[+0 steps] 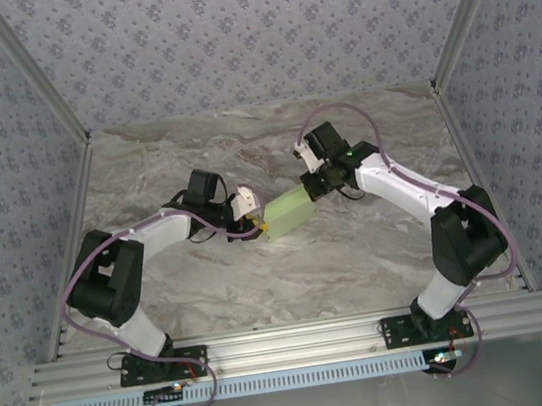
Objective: Fold the paper box
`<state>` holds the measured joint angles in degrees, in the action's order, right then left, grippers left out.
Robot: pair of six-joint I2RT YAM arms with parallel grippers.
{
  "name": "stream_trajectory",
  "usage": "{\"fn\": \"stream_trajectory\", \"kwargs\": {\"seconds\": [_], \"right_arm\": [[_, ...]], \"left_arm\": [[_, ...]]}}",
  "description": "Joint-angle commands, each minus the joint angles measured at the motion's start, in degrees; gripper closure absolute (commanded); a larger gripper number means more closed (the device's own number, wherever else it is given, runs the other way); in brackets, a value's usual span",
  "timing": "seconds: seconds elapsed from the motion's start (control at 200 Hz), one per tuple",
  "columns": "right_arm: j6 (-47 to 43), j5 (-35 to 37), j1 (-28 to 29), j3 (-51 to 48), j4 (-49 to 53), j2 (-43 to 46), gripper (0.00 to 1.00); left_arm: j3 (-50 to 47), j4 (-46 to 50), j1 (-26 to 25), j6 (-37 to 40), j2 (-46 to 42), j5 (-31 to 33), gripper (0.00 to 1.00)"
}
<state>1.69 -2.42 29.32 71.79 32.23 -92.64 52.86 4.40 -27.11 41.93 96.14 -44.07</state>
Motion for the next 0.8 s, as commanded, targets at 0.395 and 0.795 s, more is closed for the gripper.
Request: {"fn": "stream_trajectory", "kwargs": {"seconds": [0.395,0.795], "right_arm": [[-1.36,2.42,1.06,-10.30,-3.57,3.26,0.96],[2.33,6.33,2.86,-8.53,-2.35,3.57,0.96]], "left_arm": [[1.95,1.86,-0.56,-0.80,1.42,1.86,0.58],[0.37,-2.08,-0.45,-5.62,-1.83,1.45,0.46]]}}
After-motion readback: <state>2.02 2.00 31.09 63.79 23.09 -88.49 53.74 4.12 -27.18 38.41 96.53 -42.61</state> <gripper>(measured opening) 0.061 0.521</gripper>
